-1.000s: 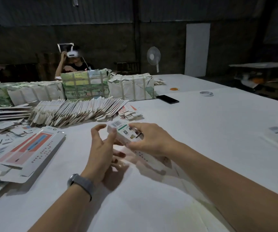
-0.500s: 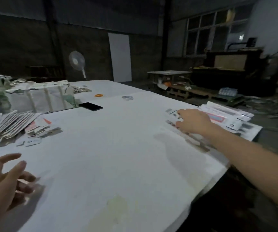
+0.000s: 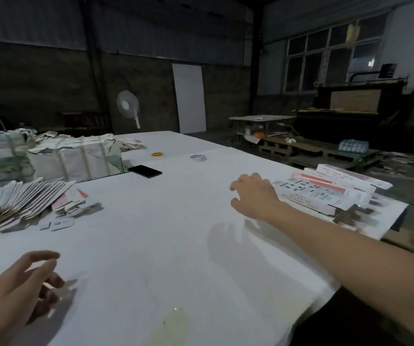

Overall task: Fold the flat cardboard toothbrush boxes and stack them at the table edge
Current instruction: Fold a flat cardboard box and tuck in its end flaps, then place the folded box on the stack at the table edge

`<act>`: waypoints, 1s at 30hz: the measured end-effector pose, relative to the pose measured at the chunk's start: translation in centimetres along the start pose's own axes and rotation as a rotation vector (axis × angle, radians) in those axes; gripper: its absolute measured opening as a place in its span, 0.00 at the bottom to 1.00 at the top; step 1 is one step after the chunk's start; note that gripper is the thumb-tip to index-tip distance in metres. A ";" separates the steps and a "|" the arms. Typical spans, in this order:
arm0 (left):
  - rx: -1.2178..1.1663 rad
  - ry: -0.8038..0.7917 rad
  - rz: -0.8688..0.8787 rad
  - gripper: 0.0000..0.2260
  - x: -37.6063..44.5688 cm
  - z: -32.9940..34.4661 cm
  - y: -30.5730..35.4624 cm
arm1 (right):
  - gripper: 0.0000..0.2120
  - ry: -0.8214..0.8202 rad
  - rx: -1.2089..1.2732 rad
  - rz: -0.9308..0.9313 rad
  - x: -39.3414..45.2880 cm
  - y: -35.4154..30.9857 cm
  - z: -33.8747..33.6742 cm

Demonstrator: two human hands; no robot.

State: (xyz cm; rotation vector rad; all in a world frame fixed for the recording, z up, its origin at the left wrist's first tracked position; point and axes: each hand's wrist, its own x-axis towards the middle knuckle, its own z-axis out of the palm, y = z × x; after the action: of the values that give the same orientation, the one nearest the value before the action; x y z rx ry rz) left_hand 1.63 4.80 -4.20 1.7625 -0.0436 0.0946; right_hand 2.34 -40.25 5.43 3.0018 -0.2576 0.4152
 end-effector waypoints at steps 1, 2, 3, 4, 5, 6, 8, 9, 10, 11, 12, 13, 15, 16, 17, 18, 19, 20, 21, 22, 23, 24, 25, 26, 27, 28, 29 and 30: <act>0.015 0.006 0.014 0.09 -0.8 0.2 1.2 | 0.19 -0.009 0.080 -0.055 -0.2 -2.4 -0.2; 0.028 0.056 0.017 0.09 -0.8 0.4 2.1 | 0.19 -0.014 0.162 -0.108 -0.4 -4.9 -0.2; 0.047 0.089 0.019 0.09 -1.4 0.7 3.0 | 0.18 -0.013 0.244 -0.160 -0.7 -7.5 -0.3; 0.053 0.087 0.040 0.10 -1.8 0.9 3.3 | 0.18 -0.011 0.323 -0.209 -1.0 -10.2 -0.2; 0.066 0.092 0.046 0.10 -1.9 1.0 3.5 | 0.17 -0.014 0.399 -0.254 -1.3 -12.9 -0.1; 0.091 0.085 0.057 0.10 -1.8 1.1 3.4 | 0.17 -0.022 0.471 -0.297 -1.6 -15.5 0.0; 0.203 0.090 0.099 0.09 -1.6 1.2 3.5 | 0.16 -0.051 0.593 -0.375 -2.2 -20.6 0.3; 0.279 0.104 0.134 0.09 -1.7 1.1 3.7 | 0.15 -0.063 0.651 -0.405 -2.5 -22.9 0.5; 0.366 0.120 0.167 0.09 -1.6 0.9 3.7 | 0.15 -0.073 0.716 -0.422 -2.7 -24.9 0.6; 0.458 0.139 0.198 0.08 -1.7 0.6 3.8 | 0.14 -0.082 0.782 -0.428 -3.1 -26.7 0.9; 0.539 0.149 0.220 0.07 -1.7 0.2 3.7 | 0.13 -0.089 0.837 -0.429 -3.4 -28.2 1.2; 0.607 0.158 0.229 0.07 -1.7 -0.3 3.6 | 0.13 -0.087 0.861 -0.442 -3.9 -29.5 1.8; 0.701 0.185 0.205 0.07 -1.4 -1.5 3.3 | 0.12 -0.029 0.801 -0.514 -4.8 -31.0 2.9; 0.760 0.219 0.194 0.07 -1.3 -2.1 3.2 | 0.12 0.030 0.767 -0.559 -5.0 -31.3 3.4; 0.825 0.276 0.176 0.08 -1.1 -2.9 3.1 | 0.11 0.085 0.769 -0.585 -5.1 -31.3 3.7; 0.889 0.350 0.156 0.09 -0.8 -3.8 3.0 | 0.10 0.109 0.793 -0.586 -5.1 -31.2 3.9; 0.934 0.439 0.131 0.12 -0.6 -4.9 3.1 | 0.09 0.101 0.818 -0.581 -4.9 -31.0 3.9; 0.977 0.539 0.104 0.14 -0.4 -6.2 3.2 | 0.08 0.074 0.832 -0.582 -4.8 -30.9 3.8; 1.028 0.638 0.073 0.16 -0.4 -7.6 3.2 | 0.08 0.055 0.836 -0.588 -4.8 -31.0 3.9; 1.095 0.718 0.025 0.18 -0.5 -9.1 3.1 | 0.07 0.045 0.834 -0.601 -4.7 -31.0 3.9; 1.156 0.761 -0.059 0.20 -0.7 -10.6 3.0 | 0.08 0.038 0.822 -0.624 -4.8 -31.2 3.9; 1.185 0.758 -0.171 0.22 -1.0 -11.9 2.9 | 0.08 0.032 0.807 -0.644 -4.9 -31.3 3.9; 1.181 0.723 -0.288 0.23 -1.2 -13.0 2.7 | 0.08 0.029 0.797 -0.656 -4.9 -31.3 4.0; 1.178 0.666 -0.384 0.24 -1.3 -13.8 2.6 | 0.08 0.021 0.797 -0.659 -4.8 -31.3 4.0; 1.193 0.605 -0.439 0.23 -1.5 -14.3 2.4 | 0.08 0.009 0.804 -0.658 -4.8 -31.3 4.0; 1.227 0.558 -0.450 0.21 -1.7 -14.5 2.5 | 0.08 0.001 0.813 -0.654 -4.9 -31.3 4.0; 1.260 0.524 -0.428 0.20 -1.8 -14.5 2.6 | 0.08 -0.004 0.821 -0.649 -4.8 -31.2 3.9; 1.277 0.502 -0.403 0.20 -1.9 -14.3 2.8 | 0.08 -0.012 0.824 -0.646 -4.8 -31.2 3.9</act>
State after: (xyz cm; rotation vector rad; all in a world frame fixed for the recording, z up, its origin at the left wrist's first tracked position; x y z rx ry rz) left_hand -1.05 18.27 1.11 2.9047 0.9141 0.3138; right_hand 4.40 -9.38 -1.99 3.5492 1.1210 0.5132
